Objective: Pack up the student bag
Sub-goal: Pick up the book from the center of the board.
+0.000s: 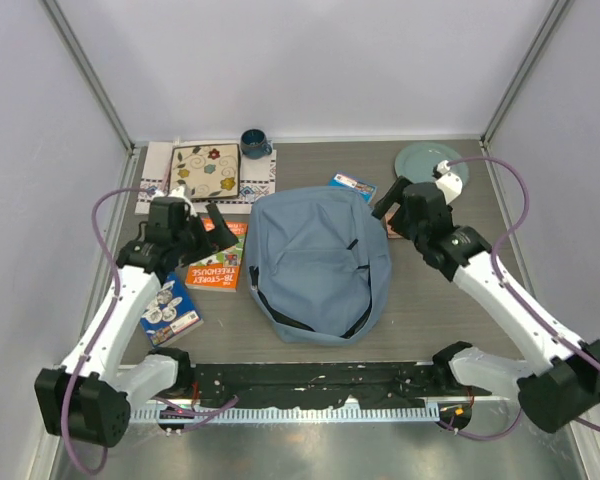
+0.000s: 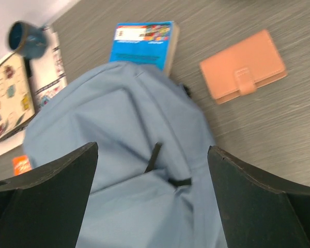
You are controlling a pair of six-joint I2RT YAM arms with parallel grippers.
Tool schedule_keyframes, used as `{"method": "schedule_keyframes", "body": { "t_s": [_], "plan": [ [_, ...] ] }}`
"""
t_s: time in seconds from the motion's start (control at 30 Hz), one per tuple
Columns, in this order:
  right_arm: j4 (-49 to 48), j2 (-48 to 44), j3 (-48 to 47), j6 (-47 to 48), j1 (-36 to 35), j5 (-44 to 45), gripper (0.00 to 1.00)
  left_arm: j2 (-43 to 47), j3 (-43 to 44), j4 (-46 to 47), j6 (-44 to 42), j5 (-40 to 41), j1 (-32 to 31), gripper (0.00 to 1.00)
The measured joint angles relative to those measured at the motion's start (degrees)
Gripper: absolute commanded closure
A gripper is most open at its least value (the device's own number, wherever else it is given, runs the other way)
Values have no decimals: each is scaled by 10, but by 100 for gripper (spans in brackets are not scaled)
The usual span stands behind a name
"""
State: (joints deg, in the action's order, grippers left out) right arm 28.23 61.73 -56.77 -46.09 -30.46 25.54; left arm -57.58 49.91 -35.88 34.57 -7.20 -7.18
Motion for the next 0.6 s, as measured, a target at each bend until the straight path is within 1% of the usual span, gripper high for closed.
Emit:
{"method": "schedule_keyframes", "body": {
  "t_s": [0.03, 0.1, 0.13, 0.23, 0.4, 0.53, 0.6],
  "plan": [
    [-4, 17, -3, 9, 34, -25, 10, -16, 16, 1, 0, 4, -26, 0],
    [-16, 58, -11, 21, 78, -59, 12, -46, 47, 7, 0, 6, -51, 0],
    [-27, 92, -16, 26, 104, -85, 13, -64, 67, 12, 0, 6, -58, 1],
    [-60, 193, -36, 31, 151, -143, 16, -115, 128, 36, -2, 4, -72, 0],
    [-114, 342, -94, 31, 193, -211, 18, -206, 223, 69, -16, -15, -89, 0],
    [-161, 429, -150, 40, 206, -250, 18, -311, 332, 86, -42, -42, -101, 0],
    [-174, 450, -165, 42, 213, -263, 18, -373, 396, 103, -56, -57, -106, 0]
  ]
}}
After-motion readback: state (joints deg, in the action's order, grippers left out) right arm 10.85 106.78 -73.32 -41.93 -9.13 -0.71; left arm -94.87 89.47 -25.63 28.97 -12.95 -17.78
